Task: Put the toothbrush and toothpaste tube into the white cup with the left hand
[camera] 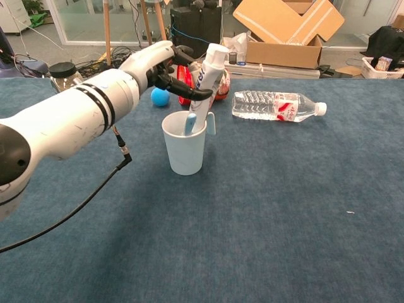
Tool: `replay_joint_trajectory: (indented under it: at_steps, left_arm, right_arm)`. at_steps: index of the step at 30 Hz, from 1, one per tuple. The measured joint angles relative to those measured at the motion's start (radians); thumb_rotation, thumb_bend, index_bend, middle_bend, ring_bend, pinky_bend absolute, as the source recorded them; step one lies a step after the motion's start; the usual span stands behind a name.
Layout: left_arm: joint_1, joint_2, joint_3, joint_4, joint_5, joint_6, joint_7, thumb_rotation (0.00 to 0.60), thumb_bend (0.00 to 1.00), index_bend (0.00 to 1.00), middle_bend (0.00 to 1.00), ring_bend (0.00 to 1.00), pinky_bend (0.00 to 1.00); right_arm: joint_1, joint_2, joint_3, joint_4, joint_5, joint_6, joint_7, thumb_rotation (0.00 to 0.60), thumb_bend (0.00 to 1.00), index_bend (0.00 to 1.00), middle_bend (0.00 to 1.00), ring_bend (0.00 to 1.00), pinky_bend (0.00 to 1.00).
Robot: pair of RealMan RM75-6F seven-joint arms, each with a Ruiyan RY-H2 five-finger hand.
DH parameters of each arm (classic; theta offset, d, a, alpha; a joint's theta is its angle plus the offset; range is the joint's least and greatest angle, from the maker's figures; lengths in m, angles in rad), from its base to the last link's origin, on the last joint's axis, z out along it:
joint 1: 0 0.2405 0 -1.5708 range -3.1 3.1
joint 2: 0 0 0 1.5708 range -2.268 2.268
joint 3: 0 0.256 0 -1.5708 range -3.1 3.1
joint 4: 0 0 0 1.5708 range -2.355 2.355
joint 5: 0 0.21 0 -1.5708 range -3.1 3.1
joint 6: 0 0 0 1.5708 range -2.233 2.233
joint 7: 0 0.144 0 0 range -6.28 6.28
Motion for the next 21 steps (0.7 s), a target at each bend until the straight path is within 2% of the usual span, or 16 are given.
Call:
replay_joint_trajectory:
  at_steps: [21]
  left_arm:
    - [0.037, 0.018, 0.024, 0.001, -0.028, -0.077, -0.017, 0.600, 0.30, 0.58, 0.01, 0.00, 0.00]
  right_arm:
    - [0.001, 0.000, 0.001, 0.000, 0.003, -0.003, -0.002, 0.600, 0.00, 0.00, 0.00, 0.00, 0.36]
